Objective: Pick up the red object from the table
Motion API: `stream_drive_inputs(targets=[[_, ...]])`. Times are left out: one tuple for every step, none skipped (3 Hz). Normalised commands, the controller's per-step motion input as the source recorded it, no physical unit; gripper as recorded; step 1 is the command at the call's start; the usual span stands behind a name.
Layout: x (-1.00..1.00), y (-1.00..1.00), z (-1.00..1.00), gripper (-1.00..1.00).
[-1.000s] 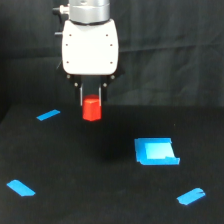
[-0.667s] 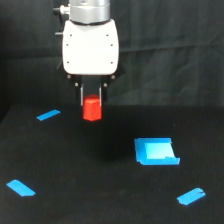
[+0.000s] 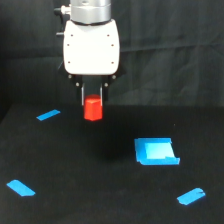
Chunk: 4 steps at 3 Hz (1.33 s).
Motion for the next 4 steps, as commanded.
stream_drive_inputs(targets=[[0.03,0.06,-0.03,-0.98],[0.03,0.05,-0.03,-0.98],[0.03,0.05,-0.03,-0.98],[0.03,0.05,-0.03,-0.98]])
